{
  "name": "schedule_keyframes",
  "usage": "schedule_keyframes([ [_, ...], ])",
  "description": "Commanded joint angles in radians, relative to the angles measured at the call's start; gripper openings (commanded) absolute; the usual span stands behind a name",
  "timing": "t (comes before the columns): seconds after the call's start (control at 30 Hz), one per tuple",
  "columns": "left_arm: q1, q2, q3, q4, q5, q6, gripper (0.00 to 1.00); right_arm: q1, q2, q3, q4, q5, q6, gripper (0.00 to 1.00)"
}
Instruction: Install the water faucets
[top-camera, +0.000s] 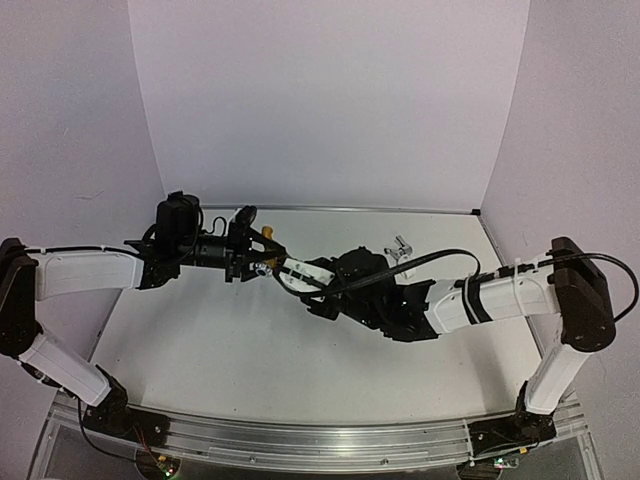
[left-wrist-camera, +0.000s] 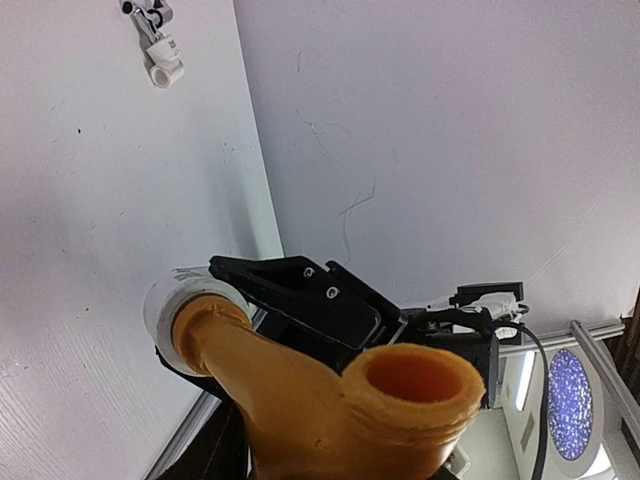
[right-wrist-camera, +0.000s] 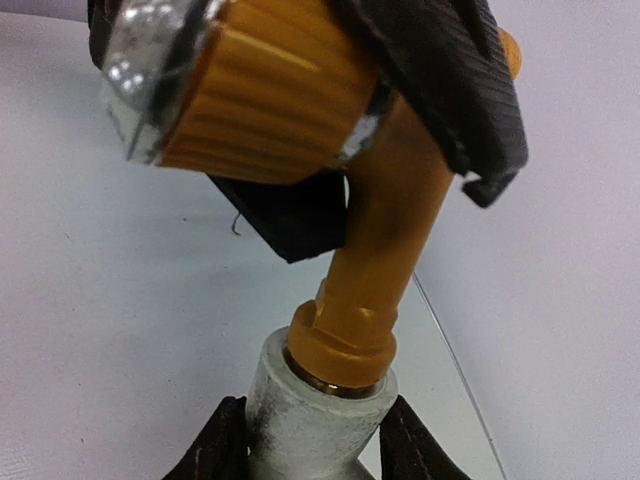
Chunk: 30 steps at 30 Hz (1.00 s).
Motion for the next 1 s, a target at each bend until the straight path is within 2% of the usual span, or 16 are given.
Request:
schedule_keyframes([
  [0.0,0.0,-0.046,0.049,0.057,0.012,0.012,0.0,-0.004,-0.033,0.03,0.064,-0.012,0.053,0.06],
  [0.03,0.0,-0.036,0.048,0.056,0.02,0.029,0.0,-0.005,-0.048,0.025,0.053,-0.043,0.065,0.0],
  [0.13,0.0,-0.002,0.044,0.058,0.053,0.098,0.0,-0.019,-0.1,0.024,-0.024,-0.173,0.117,0.0],
  [0.23,0.0,0.034,0.048,0.056,0.131,0.232,0.0,-0.091,-0.152,0.057,-0.165,-0.462,0.242,0.0],
  [0.33,-0.001,0.053,0.045,0.056,0.238,0.433,0.0,-0.219,-0.188,0.081,-0.247,-0.865,0.406,0.0],
  [0.43,-0.003,0.043,0.026,0.056,0.392,0.711,0.0,-0.373,-0.128,0.145,-0.246,-1.499,0.711,0.0],
  [0.5,-0.005,0.031,0.018,0.056,0.508,0.828,0.0,-0.391,-0.071,0.158,-0.103,-1.746,0.913,0.0],
  [0.53,-0.005,0.031,0.021,0.056,0.548,0.861,0.0,-0.389,-0.06,0.165,-0.08,-1.787,0.975,0.0],
  [0.6,-0.004,0.042,0.046,0.057,0.582,0.873,0.0,-0.391,-0.076,0.153,-0.073,-1.782,1.034,0.0],
  [0.63,-0.002,0.054,0.067,0.059,0.561,0.836,0.0,-0.398,-0.103,0.138,-0.08,-1.713,1.039,0.03],
  [0.67,0.003,0.068,0.085,0.058,0.506,0.781,0.0,-0.403,-0.136,0.128,-0.134,-1.618,1.004,0.11],
  [0.77,0.01,0.108,0.126,0.053,0.363,0.6,0.0,-0.381,-0.233,0.135,-0.427,-1.27,0.744,0.56],
  [0.87,0.011,0.125,0.122,0.051,0.252,0.44,0.0,-0.319,-0.304,0.057,-0.45,-0.991,0.583,0.77],
  [0.97,0.009,0.109,0.091,0.054,0.206,0.335,0.0,-0.263,-0.332,-0.026,-0.345,-0.826,0.46,0.86],
])
